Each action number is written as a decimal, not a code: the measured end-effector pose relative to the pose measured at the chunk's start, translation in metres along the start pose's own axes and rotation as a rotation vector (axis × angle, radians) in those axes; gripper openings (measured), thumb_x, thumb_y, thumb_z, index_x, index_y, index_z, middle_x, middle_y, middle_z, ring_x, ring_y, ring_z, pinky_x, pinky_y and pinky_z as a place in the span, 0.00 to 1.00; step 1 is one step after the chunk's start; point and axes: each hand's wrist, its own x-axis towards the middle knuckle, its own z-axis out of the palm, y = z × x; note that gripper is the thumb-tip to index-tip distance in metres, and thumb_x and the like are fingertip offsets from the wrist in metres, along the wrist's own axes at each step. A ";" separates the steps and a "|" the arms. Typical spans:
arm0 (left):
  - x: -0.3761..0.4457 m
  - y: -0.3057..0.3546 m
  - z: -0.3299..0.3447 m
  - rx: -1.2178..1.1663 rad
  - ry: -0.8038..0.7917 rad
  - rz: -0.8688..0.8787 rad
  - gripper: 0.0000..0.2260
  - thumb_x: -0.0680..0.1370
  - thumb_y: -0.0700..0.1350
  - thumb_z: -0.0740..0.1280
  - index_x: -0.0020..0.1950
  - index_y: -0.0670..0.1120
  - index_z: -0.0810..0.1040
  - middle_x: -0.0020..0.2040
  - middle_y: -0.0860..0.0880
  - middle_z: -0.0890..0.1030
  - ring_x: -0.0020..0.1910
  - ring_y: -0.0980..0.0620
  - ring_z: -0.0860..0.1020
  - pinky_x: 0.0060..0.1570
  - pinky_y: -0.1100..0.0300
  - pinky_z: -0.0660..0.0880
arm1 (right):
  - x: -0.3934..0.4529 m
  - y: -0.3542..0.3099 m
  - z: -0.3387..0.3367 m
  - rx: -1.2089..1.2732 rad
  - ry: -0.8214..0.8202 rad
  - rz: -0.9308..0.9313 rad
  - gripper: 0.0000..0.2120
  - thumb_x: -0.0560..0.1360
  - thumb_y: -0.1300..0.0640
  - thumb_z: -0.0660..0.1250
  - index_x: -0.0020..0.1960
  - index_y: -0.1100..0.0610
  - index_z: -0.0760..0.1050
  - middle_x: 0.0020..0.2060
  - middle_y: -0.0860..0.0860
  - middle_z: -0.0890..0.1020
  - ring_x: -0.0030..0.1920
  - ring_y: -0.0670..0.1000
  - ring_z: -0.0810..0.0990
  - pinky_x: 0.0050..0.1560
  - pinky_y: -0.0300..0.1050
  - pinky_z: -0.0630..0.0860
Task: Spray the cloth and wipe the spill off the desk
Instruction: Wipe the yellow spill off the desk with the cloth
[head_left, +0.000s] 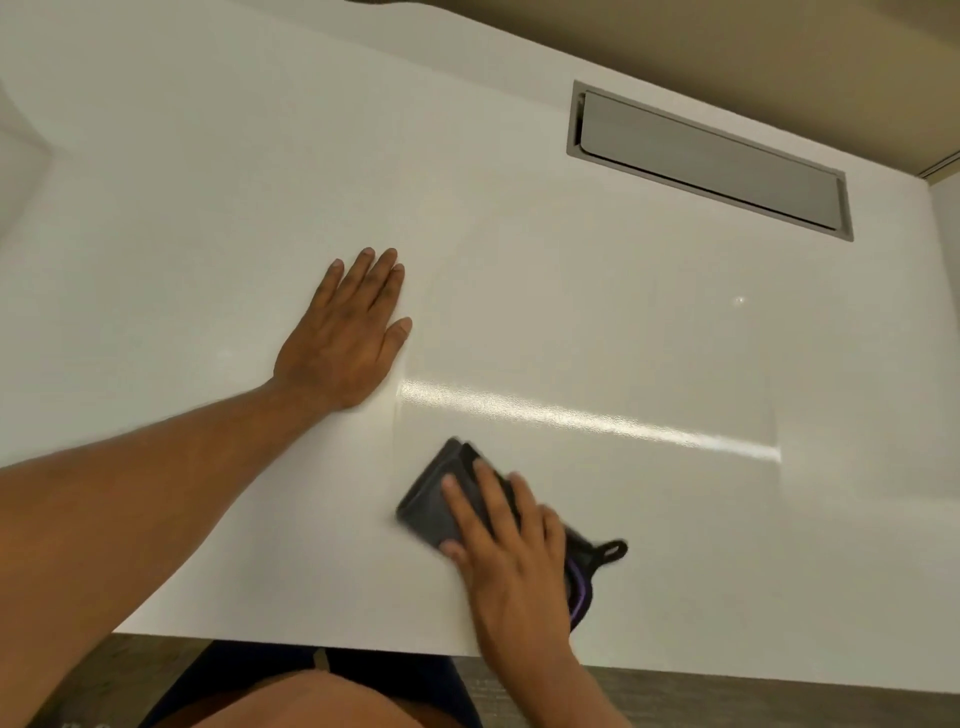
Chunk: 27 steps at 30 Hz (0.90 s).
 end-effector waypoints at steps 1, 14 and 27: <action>0.000 0.000 0.001 -0.001 0.003 0.001 0.30 0.87 0.56 0.47 0.85 0.39 0.59 0.87 0.41 0.58 0.86 0.42 0.56 0.86 0.42 0.52 | 0.019 0.012 -0.006 -0.013 0.040 0.033 0.27 0.83 0.41 0.56 0.82 0.41 0.64 0.82 0.48 0.67 0.78 0.61 0.69 0.68 0.63 0.72; 0.000 -0.003 0.012 -0.061 0.027 -0.001 0.36 0.85 0.67 0.46 0.86 0.46 0.55 0.88 0.46 0.56 0.87 0.43 0.52 0.86 0.42 0.49 | 0.114 0.032 -0.023 0.043 0.225 0.445 0.27 0.88 0.45 0.53 0.86 0.45 0.53 0.84 0.50 0.59 0.76 0.60 0.66 0.72 0.61 0.65; 0.002 -0.001 0.011 -0.049 0.021 0.042 0.33 0.84 0.67 0.45 0.86 0.54 0.56 0.87 0.51 0.57 0.87 0.44 0.54 0.84 0.37 0.51 | 0.077 0.187 -0.053 0.034 0.186 0.630 0.26 0.88 0.45 0.53 0.85 0.47 0.57 0.84 0.54 0.61 0.79 0.63 0.65 0.72 0.63 0.69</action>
